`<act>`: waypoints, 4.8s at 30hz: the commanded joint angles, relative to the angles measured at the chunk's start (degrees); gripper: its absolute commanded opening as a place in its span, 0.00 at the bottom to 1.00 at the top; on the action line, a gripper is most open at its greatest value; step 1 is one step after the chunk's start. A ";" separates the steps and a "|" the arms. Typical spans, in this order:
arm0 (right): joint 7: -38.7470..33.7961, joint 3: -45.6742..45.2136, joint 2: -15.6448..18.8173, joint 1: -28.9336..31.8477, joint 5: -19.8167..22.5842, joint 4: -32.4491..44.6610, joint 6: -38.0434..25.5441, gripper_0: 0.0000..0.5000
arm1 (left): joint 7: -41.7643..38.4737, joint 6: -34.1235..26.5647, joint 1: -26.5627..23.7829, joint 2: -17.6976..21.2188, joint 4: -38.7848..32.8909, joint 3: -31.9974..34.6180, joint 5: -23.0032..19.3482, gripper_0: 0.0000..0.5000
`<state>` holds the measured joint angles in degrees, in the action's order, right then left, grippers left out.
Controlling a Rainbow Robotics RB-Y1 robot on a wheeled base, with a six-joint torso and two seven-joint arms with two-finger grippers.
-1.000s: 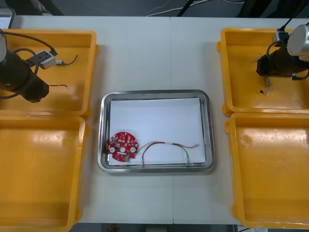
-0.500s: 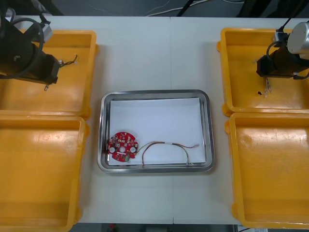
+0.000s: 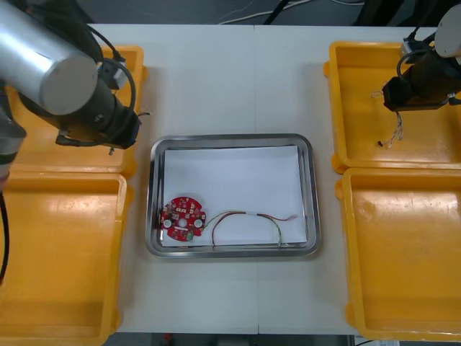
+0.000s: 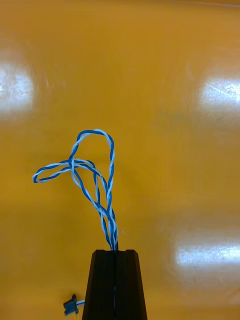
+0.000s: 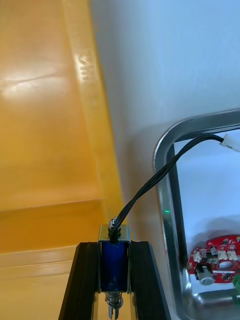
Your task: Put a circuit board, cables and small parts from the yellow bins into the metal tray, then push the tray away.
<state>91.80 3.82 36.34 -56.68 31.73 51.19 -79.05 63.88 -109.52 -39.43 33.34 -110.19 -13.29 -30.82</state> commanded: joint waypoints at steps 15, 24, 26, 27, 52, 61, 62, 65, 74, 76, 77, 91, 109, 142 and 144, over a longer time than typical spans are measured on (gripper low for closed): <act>5.05 -4.87 4.62 -2.21 0.43 13.85 -19.21 0.00 | -11.94 4.76 3.31 -7.85 -0.55 -8.33 10.51 0.00; 7.51 -7.33 5.15 1.57 0.78 24.40 -26.16 0.00 | -10.62 6.87 6.38 -8.82 -0.55 -10.44 13.85 0.00; 8.13 -8.83 5.15 3.24 1.31 27.74 -28.35 0.00 | -10.36 7.39 6.65 -9.26 -0.64 -10.79 13.94 0.00; 8.22 -9.09 5.23 3.59 1.31 28.44 -28.79 0.00 | -10.27 7.48 6.73 -9.34 -0.55 -10.96 14.03 0.00; 14.72 -16.30 9.98 19.85 11.51 53.14 -30.95 0.00 | -9.57 8.01 7.44 -11.45 -0.03 -15.18 15.87 0.00; 17.27 -16.39 11.91 25.21 12.47 59.47 -30.95 0.00 | -8.25 13.46 7.44 -11.72 4.11 -15.97 15.79 0.00; 17.71 -16.47 12.00 25.74 12.83 60.08 -30.95 0.00 | -8.07 13.72 7.44 -11.81 4.37 -15.97 15.79 0.00; 18.59 -17.44 12.00 27.06 14.94 61.22 -30.95 0.00 | -7.63 14.16 7.44 -11.89 5.07 -15.97 15.87 0.00; 20.96 -18.58 11.91 31.89 18.80 67.90 -30.95 0.00 | -7.28 17.06 7.44 -11.98 6.65 -16.77 15.17 0.00; 21.40 -18.58 11.83 32.86 20.30 69.66 -30.95 0.00 | -7.28 17.15 7.35 -11.98 6.65 -16.85 14.91 0.00; 21.40 -18.67 11.83 33.03 20.82 70.01 -30.95 0.00 | -7.20 17.15 7.44 -11.89 6.65 -16.85 14.82 0.00; 22.01 -19.29 11.39 35.14 30.58 73.97 -30.95 0.00 | -7.55 17.24 7.44 -12.16 6.74 -17.82 14.38 0.00; 20.43 -14.72 11.39 35.14 29.00 80.56 -30.95 0.00 | -7.55 17.24 7.53 -12.77 6.74 -17.82 14.91 0.64; 20.17 -11.90 11.39 34.97 25.22 81.53 -30.95 0.00 | -4.91 -0.48 0.67 -7.67 -3.19 -3.05 0.32 1.00; 20.17 -11.90 11.39 34.88 25.31 81.53 -30.95 0.00 | -4.91 -0.48 -1.09 -6.27 -3.37 -0.77 -2.23 1.00</act>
<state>111.68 -8.56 46.06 -21.87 57.34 130.94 -109.80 55.20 -109.36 -36.26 23.97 -111.17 -17.26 -30.55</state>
